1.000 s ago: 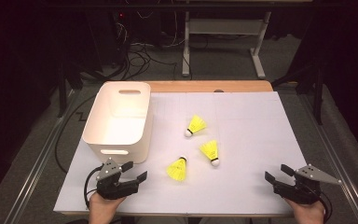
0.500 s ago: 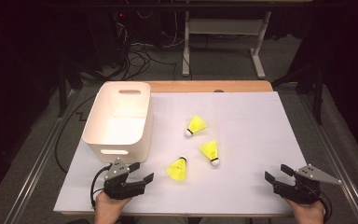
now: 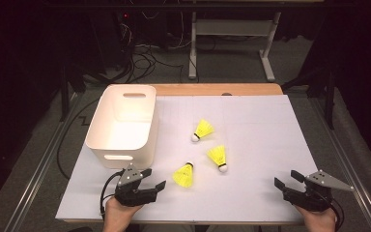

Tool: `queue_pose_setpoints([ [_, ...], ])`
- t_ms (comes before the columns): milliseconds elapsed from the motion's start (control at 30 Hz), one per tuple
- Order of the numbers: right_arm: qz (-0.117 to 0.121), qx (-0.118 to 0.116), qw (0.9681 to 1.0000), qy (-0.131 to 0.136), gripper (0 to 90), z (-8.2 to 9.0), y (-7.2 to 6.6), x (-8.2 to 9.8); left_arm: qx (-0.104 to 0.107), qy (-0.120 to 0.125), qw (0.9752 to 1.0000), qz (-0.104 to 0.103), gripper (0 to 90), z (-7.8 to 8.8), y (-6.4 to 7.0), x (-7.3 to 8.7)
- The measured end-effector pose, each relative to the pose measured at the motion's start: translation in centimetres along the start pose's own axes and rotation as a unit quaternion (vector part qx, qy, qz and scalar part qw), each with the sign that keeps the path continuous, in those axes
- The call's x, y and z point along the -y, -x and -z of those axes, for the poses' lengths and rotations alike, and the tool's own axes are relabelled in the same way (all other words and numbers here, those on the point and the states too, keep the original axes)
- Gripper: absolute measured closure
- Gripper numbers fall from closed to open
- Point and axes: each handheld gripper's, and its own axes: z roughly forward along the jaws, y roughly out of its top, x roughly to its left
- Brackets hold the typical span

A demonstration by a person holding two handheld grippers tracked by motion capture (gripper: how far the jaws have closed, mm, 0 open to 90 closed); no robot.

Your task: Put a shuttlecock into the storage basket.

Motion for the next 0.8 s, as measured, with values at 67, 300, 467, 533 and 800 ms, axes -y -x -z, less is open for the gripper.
queue_pose_setpoints([
  [67,0.000,0.000,1.0000,0.000,28.5,0.0,0.0,0.0,0.002,-0.003,1.0000,-0.004,31.4,-0.2,0.1,-0.1],
  [300,-0.001,-0.001,1.0000,0.001,28.5,0.0,0.0,0.0,0.005,-0.014,0.9999,-0.008,31.7,-0.9,0.4,-0.4],
  [467,0.000,-0.002,1.0000,0.001,28.5,0.0,0.0,0.0,0.005,-0.024,0.9995,-0.019,31.6,-1.6,0.8,-0.6],
  [533,0.000,-0.002,1.0000,0.000,28.5,0.0,0.0,0.0,0.006,-0.027,0.9994,-0.020,31.7,-1.7,0.9,-0.6],
  [800,0.000,-0.002,1.0000,-0.001,28.5,0.0,0.0,0.0,0.007,-0.043,0.9989,-0.015,31.4,-2.4,1.3,-1.3],
])
